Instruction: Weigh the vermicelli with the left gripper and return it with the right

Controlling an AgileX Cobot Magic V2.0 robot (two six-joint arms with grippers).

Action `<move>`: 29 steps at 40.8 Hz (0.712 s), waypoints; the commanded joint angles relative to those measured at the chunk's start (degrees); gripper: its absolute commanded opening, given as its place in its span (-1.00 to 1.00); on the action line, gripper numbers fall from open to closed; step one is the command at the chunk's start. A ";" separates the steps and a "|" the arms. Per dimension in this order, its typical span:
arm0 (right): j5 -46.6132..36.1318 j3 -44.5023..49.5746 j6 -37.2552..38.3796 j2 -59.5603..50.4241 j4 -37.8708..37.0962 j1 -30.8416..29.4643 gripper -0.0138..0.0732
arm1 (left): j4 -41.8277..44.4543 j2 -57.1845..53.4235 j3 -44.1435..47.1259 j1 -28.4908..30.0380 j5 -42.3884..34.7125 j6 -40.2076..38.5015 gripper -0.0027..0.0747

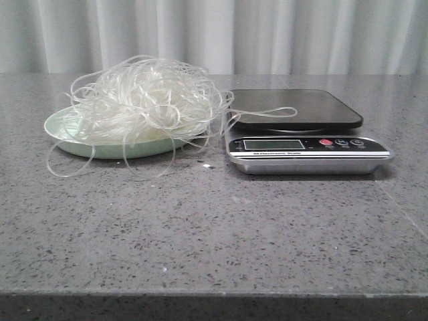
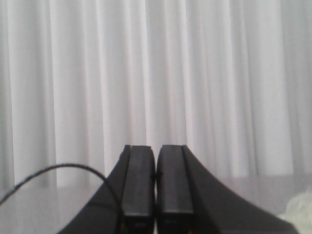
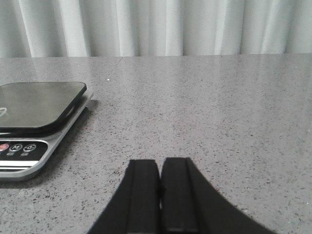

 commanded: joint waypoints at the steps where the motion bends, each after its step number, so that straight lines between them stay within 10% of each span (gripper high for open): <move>1: -4.88 -0.48 -0.09 -0.93 0.22 -0.36 -0.34 | 1.83 -0.17 -9.55 -0.02 0.57 -0.08 -0.58; 21: -4.82 -0.48 -0.09 -0.93 0.22 -0.36 -0.34 | 0.72 25.78 -46.94 -5.92 24.29 -0.08 -0.55; 29: -4.82 -0.48 -0.09 -0.93 0.22 -0.36 -0.34 | -3.49 36.62 -52.78 -12.36 31.76 -0.08 0.10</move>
